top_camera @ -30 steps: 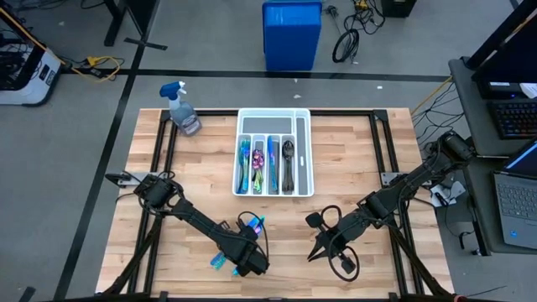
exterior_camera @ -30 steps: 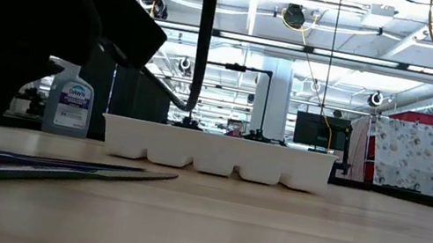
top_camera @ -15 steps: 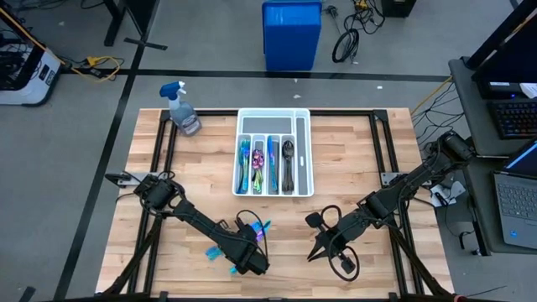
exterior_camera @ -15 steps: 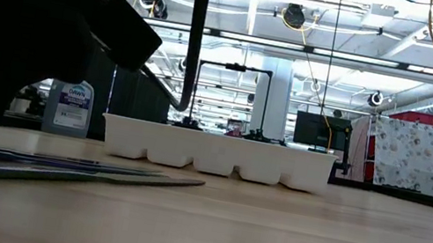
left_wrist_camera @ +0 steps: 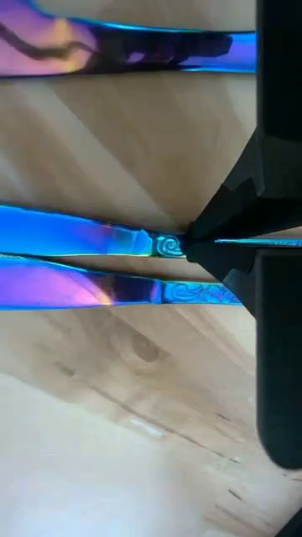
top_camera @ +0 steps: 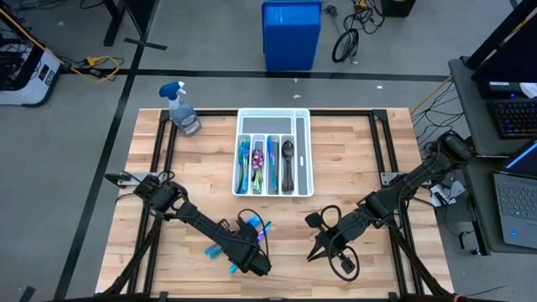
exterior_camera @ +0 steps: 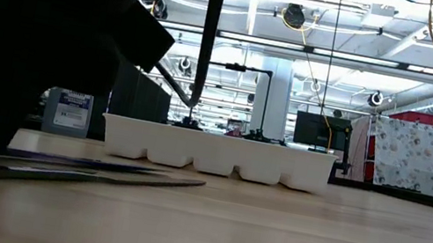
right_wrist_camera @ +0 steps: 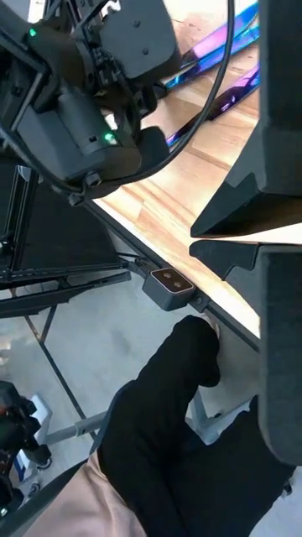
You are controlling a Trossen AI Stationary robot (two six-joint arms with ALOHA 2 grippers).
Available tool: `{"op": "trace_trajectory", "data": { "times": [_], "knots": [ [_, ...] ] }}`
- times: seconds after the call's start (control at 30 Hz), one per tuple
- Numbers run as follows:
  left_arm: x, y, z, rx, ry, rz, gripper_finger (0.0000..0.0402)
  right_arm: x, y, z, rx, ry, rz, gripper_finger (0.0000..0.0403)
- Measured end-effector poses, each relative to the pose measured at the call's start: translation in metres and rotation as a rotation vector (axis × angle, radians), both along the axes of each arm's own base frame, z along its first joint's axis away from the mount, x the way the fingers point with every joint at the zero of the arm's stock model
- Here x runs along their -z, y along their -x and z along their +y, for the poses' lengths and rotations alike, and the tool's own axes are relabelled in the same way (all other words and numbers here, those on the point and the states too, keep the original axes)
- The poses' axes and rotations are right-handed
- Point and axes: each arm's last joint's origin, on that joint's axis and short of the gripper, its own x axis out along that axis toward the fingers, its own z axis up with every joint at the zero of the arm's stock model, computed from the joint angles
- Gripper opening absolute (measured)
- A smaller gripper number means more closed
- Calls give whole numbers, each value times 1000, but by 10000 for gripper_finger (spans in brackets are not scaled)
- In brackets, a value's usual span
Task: Sort silverware
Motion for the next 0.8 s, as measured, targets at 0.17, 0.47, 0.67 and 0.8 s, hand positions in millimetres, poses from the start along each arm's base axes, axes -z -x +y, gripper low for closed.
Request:
{"op": "trace_trajectory", "data": {
  "times": [0.17, 0.47, 0.67, 0.8],
  "knots": [
    [0, 1, -1, -17, -7, -4, 0, 0, 0, 0, 0, 0, -1, 0],
    [-2, 3, -4, -12, -9, 1, 0, 0, 0, 0, -1, 2, -2, 0],
    [-3, 4, -3, -12, -12, 9, 0, 0, -2, -2, 37, 16, -10, 0],
    [-3, 5, -3, -12, -16, 13, 0, 1, -6, -10, 129, 45, -17, 0]
  ]
}}
